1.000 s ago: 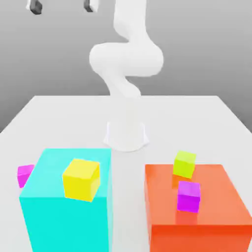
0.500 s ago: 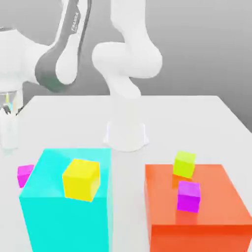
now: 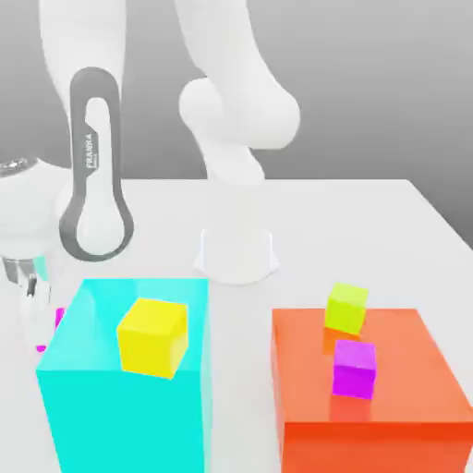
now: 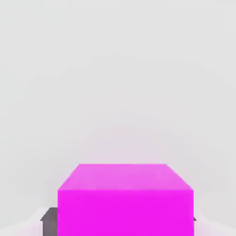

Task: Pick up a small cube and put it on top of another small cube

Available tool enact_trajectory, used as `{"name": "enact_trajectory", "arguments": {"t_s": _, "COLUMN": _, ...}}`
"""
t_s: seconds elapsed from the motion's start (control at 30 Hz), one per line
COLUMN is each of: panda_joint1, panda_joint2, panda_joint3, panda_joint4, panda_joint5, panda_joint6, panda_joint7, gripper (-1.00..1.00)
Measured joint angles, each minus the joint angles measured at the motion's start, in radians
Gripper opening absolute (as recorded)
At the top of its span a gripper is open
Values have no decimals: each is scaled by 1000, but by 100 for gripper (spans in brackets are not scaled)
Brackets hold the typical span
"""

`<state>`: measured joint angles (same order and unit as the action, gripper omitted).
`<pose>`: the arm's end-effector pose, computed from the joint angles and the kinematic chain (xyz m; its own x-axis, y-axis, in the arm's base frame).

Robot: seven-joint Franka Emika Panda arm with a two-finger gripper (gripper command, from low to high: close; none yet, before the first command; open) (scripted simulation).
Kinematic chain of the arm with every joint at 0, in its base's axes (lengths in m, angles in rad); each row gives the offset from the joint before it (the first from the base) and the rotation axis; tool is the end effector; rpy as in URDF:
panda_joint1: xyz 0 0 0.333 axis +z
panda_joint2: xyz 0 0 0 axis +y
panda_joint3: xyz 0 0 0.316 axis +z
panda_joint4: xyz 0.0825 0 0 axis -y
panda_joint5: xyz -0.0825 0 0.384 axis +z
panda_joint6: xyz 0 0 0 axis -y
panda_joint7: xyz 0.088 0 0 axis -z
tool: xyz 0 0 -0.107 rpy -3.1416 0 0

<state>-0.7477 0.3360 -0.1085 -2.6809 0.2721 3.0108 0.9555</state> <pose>0.2415 -0.3160 0.1271 -0.4836 -0.8753 0.0008 -0.8753 0.4836 -0.0002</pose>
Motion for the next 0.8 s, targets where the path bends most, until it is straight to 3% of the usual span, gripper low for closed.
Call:
{"name": "enact_trajectory", "arguments": {"t_s": 0.27, "panda_joint1": 80, "panda_joint2": -232, "panda_joint3": -110, "panda_joint4": -27, "panda_joint5": -178, "panda_joint6": -186, "panda_joint7": 141, "gripper": -100}}
{"name": "enact_trajectory", "arguments": {"t_s": 0.8, "panda_joint1": 479, "panda_joint2": -372, "panda_joint3": 113, "panda_joint4": 524, "panda_joint5": -226, "panda_joint6": -859, "panda_joint7": 557, "gripper": -100}}
